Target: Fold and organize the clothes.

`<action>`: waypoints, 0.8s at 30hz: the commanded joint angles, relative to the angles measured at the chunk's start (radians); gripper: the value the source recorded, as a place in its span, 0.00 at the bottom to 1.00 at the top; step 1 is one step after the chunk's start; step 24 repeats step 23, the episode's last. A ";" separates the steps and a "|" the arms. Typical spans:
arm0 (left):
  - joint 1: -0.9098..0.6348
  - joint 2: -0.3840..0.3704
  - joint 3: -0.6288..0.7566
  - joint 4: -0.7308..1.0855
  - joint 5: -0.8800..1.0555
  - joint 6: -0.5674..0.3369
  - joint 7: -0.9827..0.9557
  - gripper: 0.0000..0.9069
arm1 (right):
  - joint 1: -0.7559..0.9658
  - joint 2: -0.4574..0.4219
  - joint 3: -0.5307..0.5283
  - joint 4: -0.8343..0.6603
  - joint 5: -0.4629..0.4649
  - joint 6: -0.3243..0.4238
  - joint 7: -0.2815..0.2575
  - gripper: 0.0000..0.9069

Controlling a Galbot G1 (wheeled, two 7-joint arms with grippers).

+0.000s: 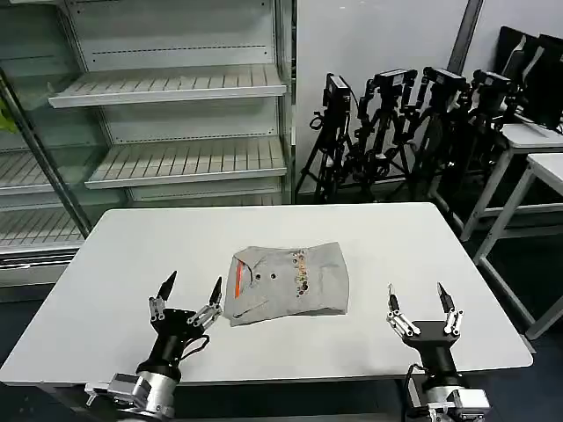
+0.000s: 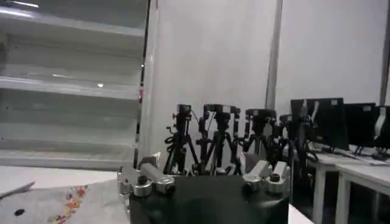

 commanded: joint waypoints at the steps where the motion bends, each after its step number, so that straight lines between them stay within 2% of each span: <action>1: 0.044 -0.016 -0.018 -0.030 0.030 -0.013 0.003 1.00 | 0.003 -0.001 -0.002 0.014 -0.037 -0.002 0.025 1.00; 20: 0.068 -0.029 -0.004 -0.042 0.029 -0.007 0.044 1.00 | -0.006 -0.006 -0.011 0.011 -0.031 -0.006 0.035 1.00; 24: 0.069 -0.031 -0.003 -0.042 0.029 -0.008 0.045 1.00 | 0.002 -0.004 -0.011 0.003 0.030 0.011 0.005 1.00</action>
